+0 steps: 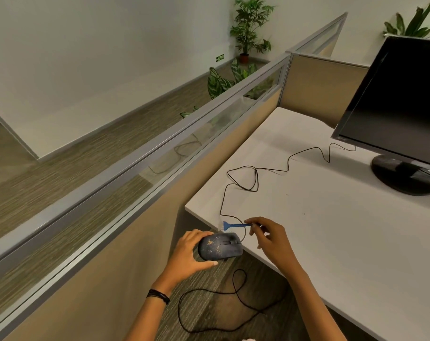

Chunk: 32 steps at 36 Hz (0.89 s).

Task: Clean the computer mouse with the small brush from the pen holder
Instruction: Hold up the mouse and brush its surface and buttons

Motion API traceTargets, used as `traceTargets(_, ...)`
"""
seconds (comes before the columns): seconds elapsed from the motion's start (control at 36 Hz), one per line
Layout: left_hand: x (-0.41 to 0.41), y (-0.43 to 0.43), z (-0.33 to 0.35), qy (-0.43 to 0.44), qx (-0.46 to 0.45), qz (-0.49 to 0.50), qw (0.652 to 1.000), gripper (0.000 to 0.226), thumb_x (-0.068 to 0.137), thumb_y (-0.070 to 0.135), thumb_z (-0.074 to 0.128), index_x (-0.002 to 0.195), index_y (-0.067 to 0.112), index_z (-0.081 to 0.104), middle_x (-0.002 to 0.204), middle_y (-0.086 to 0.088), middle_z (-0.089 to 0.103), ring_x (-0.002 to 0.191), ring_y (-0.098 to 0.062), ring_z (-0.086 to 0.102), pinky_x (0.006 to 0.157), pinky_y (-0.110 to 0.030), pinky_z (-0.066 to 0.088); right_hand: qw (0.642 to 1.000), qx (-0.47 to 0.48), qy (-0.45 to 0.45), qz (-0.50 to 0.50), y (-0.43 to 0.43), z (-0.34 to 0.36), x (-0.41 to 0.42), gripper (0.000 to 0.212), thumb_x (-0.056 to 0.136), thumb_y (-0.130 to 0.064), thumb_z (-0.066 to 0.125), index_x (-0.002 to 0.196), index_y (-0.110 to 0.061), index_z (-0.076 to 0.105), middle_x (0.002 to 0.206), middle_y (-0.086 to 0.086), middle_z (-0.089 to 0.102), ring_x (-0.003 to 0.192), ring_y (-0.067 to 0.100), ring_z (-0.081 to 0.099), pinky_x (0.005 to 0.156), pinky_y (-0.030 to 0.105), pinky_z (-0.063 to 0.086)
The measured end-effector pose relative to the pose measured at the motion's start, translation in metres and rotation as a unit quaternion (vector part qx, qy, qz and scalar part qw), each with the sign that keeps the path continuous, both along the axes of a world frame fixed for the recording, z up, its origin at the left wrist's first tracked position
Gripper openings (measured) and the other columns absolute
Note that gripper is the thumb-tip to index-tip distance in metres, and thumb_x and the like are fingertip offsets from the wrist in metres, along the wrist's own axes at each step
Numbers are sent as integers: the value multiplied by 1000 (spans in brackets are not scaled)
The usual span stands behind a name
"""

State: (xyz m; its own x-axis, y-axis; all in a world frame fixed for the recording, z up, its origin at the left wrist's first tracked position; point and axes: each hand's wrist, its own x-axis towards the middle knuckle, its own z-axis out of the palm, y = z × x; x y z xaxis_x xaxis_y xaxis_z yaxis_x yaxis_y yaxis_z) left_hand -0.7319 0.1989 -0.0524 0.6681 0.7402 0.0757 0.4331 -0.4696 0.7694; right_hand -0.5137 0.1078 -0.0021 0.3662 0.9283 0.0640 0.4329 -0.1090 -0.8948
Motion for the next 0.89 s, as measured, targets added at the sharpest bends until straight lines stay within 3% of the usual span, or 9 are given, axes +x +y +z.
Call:
traceTargets(0.17,0,1,0,3,4,-5,1000,65,66,43,79,123,29,51,113,11,52,109,-4,43,95,-30,40,999,-27,-21,-7,0,1,2,35,90,-8,49,78,-39,60,70,-14,62,67,12,58,63,35,55)
traceTargets(0.31,1,2,-1,1,4,-2,1000,66,66,43,80,123,28,51,113,10,53,108,-4,43,95,-28,39,1000,-20,-19,9,1,4,2,25,91,-10,50,90,-32,62,76,-16,62,73,12,61,67,35,56)
traceTargets(0.44,2,3,-2,2,4,-5,1000,65,67,44,78,123,30,50,113,11,52,108,-1,42,94,-25,38,999,-39,-30,22,1,5,4,33,89,-7,49,78,-36,61,70,-12,62,68,18,59,66,42,55)
traceTargets(0.61,3,4,-3,-2,4,-7,1000,65,66,48,77,123,33,49,112,13,51,107,5,39,92,-18,34,999,-11,-27,24,4,8,3,32,91,-9,51,85,-39,61,76,-20,61,74,2,59,65,29,55)
traceTargets(0.75,2,6,-4,-2,-1,-6,1000,66,65,47,78,123,29,51,112,11,52,107,4,40,92,-19,35,999,-20,-33,29,5,7,4,38,89,-7,50,78,-42,60,74,-19,62,73,1,59,64,23,53)
traceTargets(0.89,2,7,-5,0,-2,-7,1000,67,66,48,77,124,32,49,114,13,50,108,9,37,92,-16,33,999,6,-28,27,7,9,2,32,91,-10,51,88,-41,60,80,-19,63,76,4,60,63,23,54)
